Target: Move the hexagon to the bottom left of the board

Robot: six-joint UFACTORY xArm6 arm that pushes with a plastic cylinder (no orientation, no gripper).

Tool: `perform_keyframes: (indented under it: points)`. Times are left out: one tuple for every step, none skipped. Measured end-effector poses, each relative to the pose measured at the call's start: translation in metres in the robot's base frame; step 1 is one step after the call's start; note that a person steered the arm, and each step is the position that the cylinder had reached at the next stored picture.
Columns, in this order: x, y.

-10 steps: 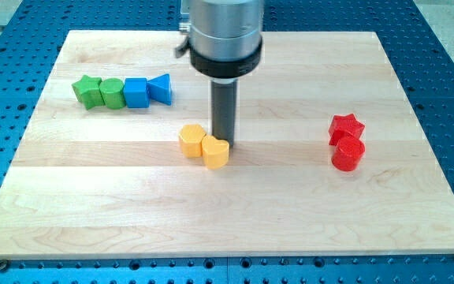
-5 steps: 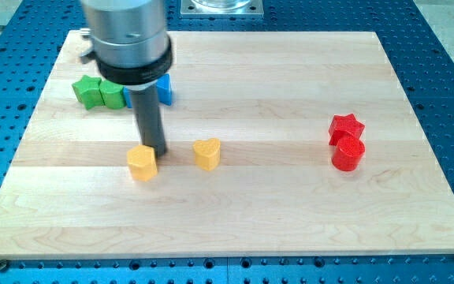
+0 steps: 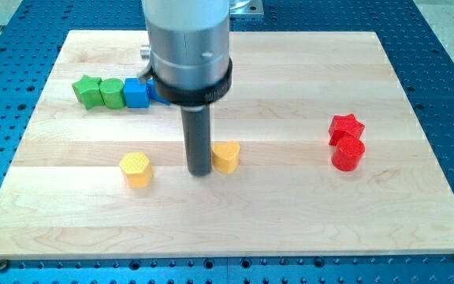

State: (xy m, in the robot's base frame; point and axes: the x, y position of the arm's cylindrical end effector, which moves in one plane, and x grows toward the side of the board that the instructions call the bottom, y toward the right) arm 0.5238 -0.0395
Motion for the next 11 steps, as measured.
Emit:
perform_keyframes:
  points:
    - [0.012,-0.043]
    - [0.003,-0.084]
    - [0.0,-0.099]
    - [-0.054,-0.082]
    - [-0.065,-0.083]
    - [-0.065,-0.098]
    - [-0.06,-0.137]
    - [-0.039,-0.139]
    - [-0.052,-0.091]
    - [-0.059,-0.08]
    - [-0.019,-0.088]
